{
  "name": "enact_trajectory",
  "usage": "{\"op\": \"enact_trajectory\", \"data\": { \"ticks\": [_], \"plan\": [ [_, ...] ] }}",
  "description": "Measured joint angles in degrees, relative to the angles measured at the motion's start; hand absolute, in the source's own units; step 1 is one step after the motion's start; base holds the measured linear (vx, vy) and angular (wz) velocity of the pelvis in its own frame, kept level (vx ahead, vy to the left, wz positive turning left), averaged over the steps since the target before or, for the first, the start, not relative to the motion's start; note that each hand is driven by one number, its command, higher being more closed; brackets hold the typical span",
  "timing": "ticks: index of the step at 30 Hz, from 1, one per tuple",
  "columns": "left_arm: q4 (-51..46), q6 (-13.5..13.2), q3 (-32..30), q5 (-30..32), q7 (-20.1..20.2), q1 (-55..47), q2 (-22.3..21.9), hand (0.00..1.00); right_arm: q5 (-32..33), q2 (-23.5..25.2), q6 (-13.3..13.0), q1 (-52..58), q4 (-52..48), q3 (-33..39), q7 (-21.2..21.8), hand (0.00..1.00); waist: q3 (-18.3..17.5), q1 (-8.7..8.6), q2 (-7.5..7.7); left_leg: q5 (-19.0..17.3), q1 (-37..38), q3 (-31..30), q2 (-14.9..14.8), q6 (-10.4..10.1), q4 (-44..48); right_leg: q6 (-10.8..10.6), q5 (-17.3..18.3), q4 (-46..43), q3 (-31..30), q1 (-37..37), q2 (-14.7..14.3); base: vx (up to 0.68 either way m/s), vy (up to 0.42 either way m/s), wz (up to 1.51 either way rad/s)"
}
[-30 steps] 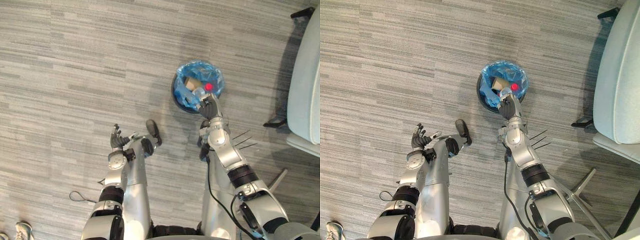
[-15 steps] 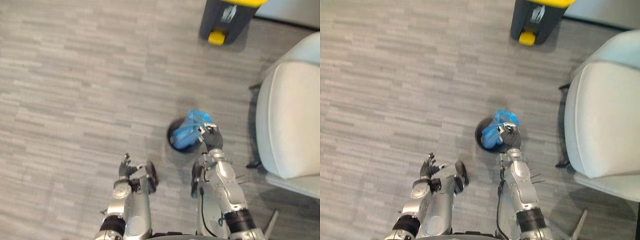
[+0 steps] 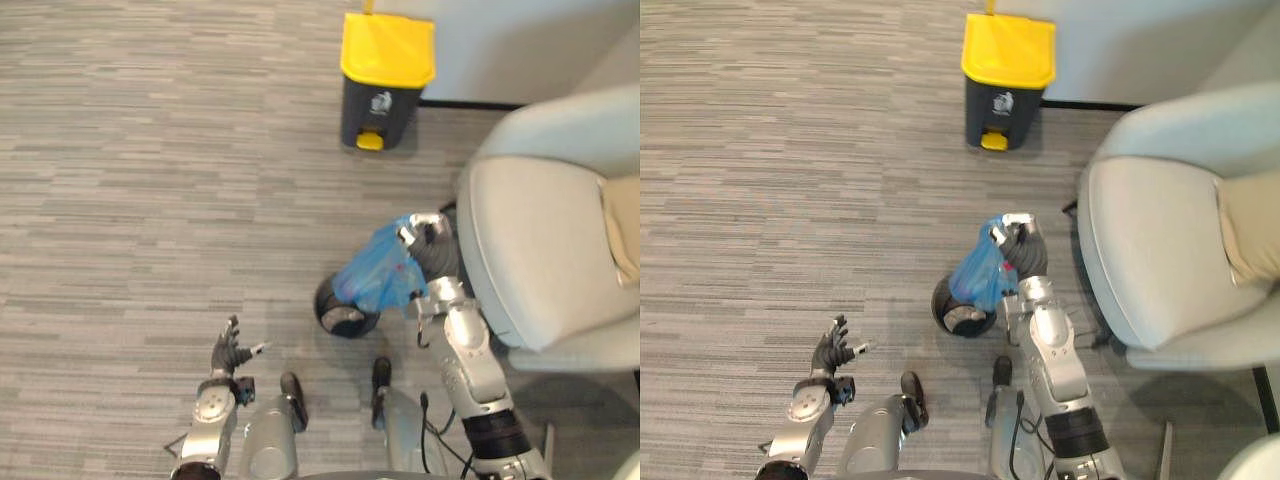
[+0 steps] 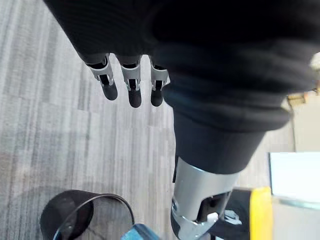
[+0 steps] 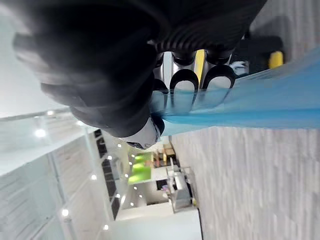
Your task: Gather rubbish on tea table into small bin, then transfer packed bag to large trash can.
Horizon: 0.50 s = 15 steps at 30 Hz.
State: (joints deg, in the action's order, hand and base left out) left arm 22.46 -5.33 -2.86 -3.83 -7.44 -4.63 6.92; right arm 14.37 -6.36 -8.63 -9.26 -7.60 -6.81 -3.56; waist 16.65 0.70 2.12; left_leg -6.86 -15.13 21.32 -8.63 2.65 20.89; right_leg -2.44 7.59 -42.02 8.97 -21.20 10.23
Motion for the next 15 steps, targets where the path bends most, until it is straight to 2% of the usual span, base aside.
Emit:
{"op": "enact_trajectory", "data": {
  "ticks": [1, 3, 4, 5, 6, 7, 8, 9, 10, 11, 12, 13, 14, 15],
  "plan": [
    [-2.8, 0.0, 0.0, 0.0, 0.0, -1.0, 0.0, 0.00, -1.3, -0.4, 0.0, 0.0, -0.2, -0.1, 0.1, 1.00, -0.1, 0.29, 0.22, 0.1, 0.8, -0.1, 0.4, 0.6, 0.1, -1.9, 3.0, -5.1, 0.8, 3.3, -0.4, -0.19, 0.002, 0.10],
    [-8.2, -0.4, 0.0, 0.1, 0.0, -3.6, 0.0, 0.00, -3.3, -1.0, 0.0, -1.1, -0.5, -1.3, -0.1, 1.00, -0.4, 0.99, 0.55, 0.8, 0.4, -0.2, 1.2, 1.1, 0.2, -3.7, 7.6, -4.7, 0.3, 9.5, -1.6, -0.22, -0.026, 0.07],
    [-10.0, -0.4, 0.0, 0.1, 0.1, -4.5, -0.1, 0.00, -3.8, -1.3, 0.0, -2.1, -0.5, -1.6, -0.1, 1.00, -0.5, 1.80, 0.48, 1.5, -0.4, -0.1, 1.3, 1.2, 0.1, -3.6, 9.7, -0.9, 0.1, 11.1, -2.4, -0.27, -0.044, -0.05],
    [-12.5, -0.6, 0.0, 0.1, 0.4, -5.5, -0.4, 0.00, -4.1, -2.3, 0.0, -4.1, -0.5, -2.4, -0.2, 1.00, -0.7, 2.54, 0.30, 3.4, -2.7, -0.2, 1.3, 1.0, -0.3, -2.4, 12.1, 7.0, -0.1, 12.5, -4.2, -0.31, -0.056, -0.11],
    [-14.3, -0.8, 0.0, 0.1, 1.1, -5.7, -0.8, 0.00, -4.3, -3.7, 0.0, -5.7, -0.5, -2.5, -0.3, 1.00, -1.2, 3.57, 0.03, 6.0, -4.9, -0.4, 1.3, 0.4, -1.9, -0.5, 13.1, 14.3, 0.1, 13.1, -5.5, -0.26, -0.056, -0.05],
    [-14.6, -0.9, 0.2, 0.0, 1.3, -5.6, -1.2, 0.00, -4.4, -4.8, 0.0, -6.8, -0.4, -2.4, -0.3, 1.00, -1.2, 3.68, -0.91, 7.4, -6.2, -1.0, 1.0, 0.3, -3.0, 0.7, 12.6, 16.8, 0.6, 13.1, -6.6, -0.25, -0.065, 0.23],
    [-15.3, -0.9, 0.9, -0.1, 1.9, -5.6, -2.0, 0.00, -4.4, -6.6, 0.0, -8.7, 0.3, -2.3, -1.0, 1.00, -0.7, 3.34, -2.83, 11.4, -7.2, -3.0, 0.0, -0.7, -6.2, 1.7, 10.2, 19.3, 2.0, 12.8, -8.5, -0.27, -0.097, 0.37],
    [-16.1, -0.9, 1.4, -0.1, 2.4, -5.6, -1.9, 0.00, -4.4, -7.4, 0.1, -10.3, 2.1, -2.3, -1.7, 1.00, -0.6, 3.62, -2.85, 15.0, -7.0, -4.3, -0.3, -3.5, -8.7, 2.6, 8.9, 19.0, 2.5, 11.7, -9.4, -0.27, -0.111, 0.43],
    [-16.7, -0.9, 1.9, -0.1, 2.4, -5.5, -1.7, 0.00, -4.5, -7.7, 0.3, -11.1, 3.0, -2.3, -1.8, 1.00, -0.6, 3.63, -2.73, 16.8, -7.2, -5.6, -0.1, -5.8, -9.3, 3.0, 8.3, 19.4, 2.7, 11.6, -9.1, -0.28, -0.163, 0.45],
    [-18.4, -0.9, 3.2, -0.1, 2.5, -4.9, -1.1, 0.00, -4.9, -8.4, 0.4, -12.9, 4.5, -2.2, -2.2, 1.00, -0.7, 3.31, -2.33, 20.6, -7.4, -8.6, 1.5, -10.1, -10.9, 4.0, 7.6, 19.5, 4.2, 11.5, -8.0, -0.33, -0.153, 0.49],
    [-20.3, -1.4, 4.2, -0.1, 2.5, -5.0, -0.9, 0.00, -5.4, -9.1, 0.4, -14.0, 4.6, -2.3, -2.4, 1.00, -0.6, 3.30, -2.09, 16.8, -8.2, -9.3, 1.3, -5.6, -3.8, 4.8, 7.0, 19.2, 5.0, 11.1, -6.7, -0.28, -0.120, 0.41],
    [-21.2, -1.8, 4.8, -0.1, 2.5, -5.1, -0.7, 0.00, -5.5, -9.4, 0.4, -14.4, 4.4, -2.4, -2.4, 1.00, -0.6, 3.32, -2.07, 13.4, -8.3, -9.4, 1.0, -3.6, 1.0, 4.9, 6.4, 19.2, 5.0, 11.2, -6.3, -0.23, -0.066, 0.18],
    [-22.0, -2.3, 5.2, 0.0, 2.7, -5.1, -0.3, 0.00, -5.5, -9.9, 0.4, -15.2, 4.2, -2.7, -2.3, 1.00, -0.6, 3.10, -2.14, 9.1, -7.6, -9.6, 0.5, -2.8, 6.0, 5.0, 5.6, 19.6, 5.0, 11.0, -5.9, -0.16, -0.014, 0.08],
    [-22.1, -2.9, 5.9, 0.1, 3.2, -4.3, 0.5, 0.00, -5.5, -10.7, 0.4, -15.7, 4.1, -2.8, -2.0, 1.00, -0.8, 2.88, -2.31, 4.4, -4.6, -10.4, -0.6, -3.4, 8.5, 5.2, 3.9, 21.0, 5.1, 11.0, -6.0, -0.25, 0.008, 0.12]
  ]
}}
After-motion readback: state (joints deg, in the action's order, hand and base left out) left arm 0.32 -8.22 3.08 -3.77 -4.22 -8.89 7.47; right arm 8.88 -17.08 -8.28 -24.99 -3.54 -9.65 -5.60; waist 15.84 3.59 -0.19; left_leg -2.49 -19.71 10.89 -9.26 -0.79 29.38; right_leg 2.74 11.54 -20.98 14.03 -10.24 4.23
